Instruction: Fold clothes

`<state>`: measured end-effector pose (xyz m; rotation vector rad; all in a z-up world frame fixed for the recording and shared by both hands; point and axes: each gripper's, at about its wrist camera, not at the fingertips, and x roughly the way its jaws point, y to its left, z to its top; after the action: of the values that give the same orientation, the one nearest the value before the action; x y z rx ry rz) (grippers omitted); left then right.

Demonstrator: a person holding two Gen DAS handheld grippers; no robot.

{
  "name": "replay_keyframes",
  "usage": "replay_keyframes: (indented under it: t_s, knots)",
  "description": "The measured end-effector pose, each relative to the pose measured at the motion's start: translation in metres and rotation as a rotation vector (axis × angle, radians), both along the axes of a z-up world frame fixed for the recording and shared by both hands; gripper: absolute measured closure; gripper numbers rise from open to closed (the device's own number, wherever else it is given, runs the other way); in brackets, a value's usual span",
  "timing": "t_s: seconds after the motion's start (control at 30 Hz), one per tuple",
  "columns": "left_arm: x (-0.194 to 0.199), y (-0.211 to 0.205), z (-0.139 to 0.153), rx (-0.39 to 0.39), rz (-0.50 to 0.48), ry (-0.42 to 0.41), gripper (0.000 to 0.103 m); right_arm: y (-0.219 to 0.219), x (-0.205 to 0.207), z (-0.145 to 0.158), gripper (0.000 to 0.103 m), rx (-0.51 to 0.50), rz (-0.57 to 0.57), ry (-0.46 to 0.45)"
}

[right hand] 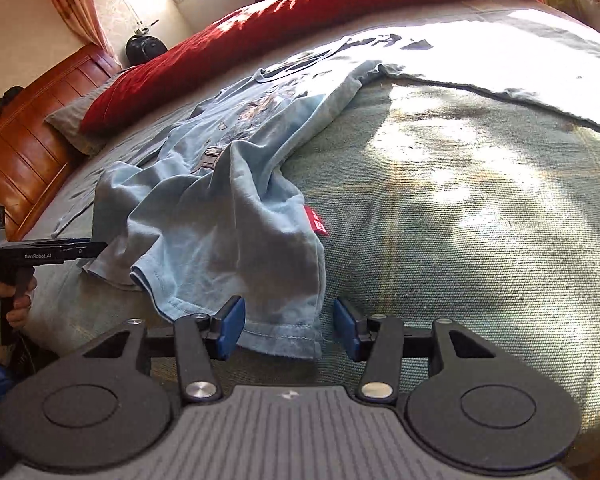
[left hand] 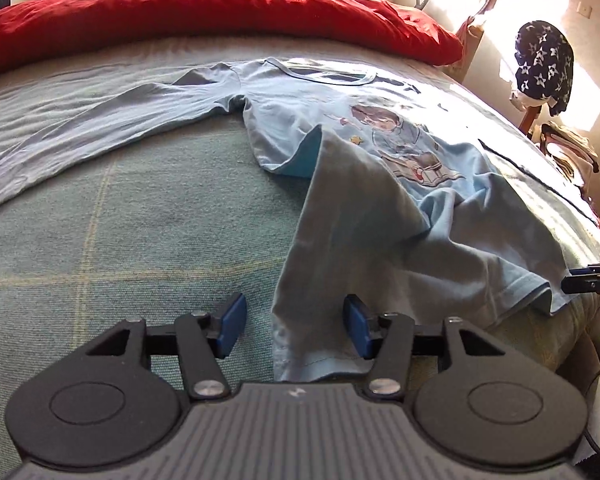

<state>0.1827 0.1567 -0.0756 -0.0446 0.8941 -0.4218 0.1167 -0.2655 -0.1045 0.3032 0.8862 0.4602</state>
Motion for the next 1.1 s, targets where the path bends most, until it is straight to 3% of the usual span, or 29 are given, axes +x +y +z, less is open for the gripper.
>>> replay_keyframes:
  t_s: [0.07, 0.1, 0.13, 0.2, 0.5, 0.7, 0.83, 0.97, 1.07, 1.1]
  knots:
    - [0.000, -0.004, 0.001, -0.016, -0.017, 0.015, 0.089, 0.002, 0.001, 0.000, 0.065, 0.000, 0.018, 0.001]
    - [-0.002, -0.005, 0.003, -0.025, -0.018, 0.022, 0.099, 0.003, 0.001, 0.001, 0.083, 0.000, 0.027, 0.001]
    - [-0.003, -0.006, 0.005, -0.034, -0.017, 0.029, 0.100, 0.005, 0.002, 0.001, 0.091, 0.000, 0.035, 0.002]
    - [-0.011, -0.007, 0.011, -0.038, -0.015, 0.020, 0.100, 0.006, 0.001, 0.003, 0.095, -0.004, 0.056, -0.006]
    - [-0.057, 0.014, 0.084, -0.120, -0.002, -0.096, 0.102, -0.003, -0.015, 0.063, 0.097, -0.041, 0.141, -0.155]
    - [-0.081, 0.025, 0.110, -0.169, 0.018, -0.110, 0.103, -0.024, -0.028, 0.098, 0.097, -0.026, 0.138, -0.176]
    - [-0.092, 0.034, 0.098, -0.176, 0.035, -0.078, 0.103, -0.031, -0.036, 0.085, 0.097, -0.094, 0.132, -0.089]
    - [-0.085, 0.042, 0.066, -0.147, 0.111, 0.030, 0.102, -0.042, -0.039, 0.048, 0.092, -0.143, 0.061, 0.044]
    - [-0.079, 0.043, 0.048, -0.132, 0.139, 0.076, 0.099, -0.046, -0.047, 0.040, 0.089, -0.114, 0.029, 0.045]
    - [-0.078, 0.042, 0.045, -0.128, 0.140, 0.082, 0.097, -0.046, -0.048, 0.042, 0.082, -0.110, 0.024, 0.036]
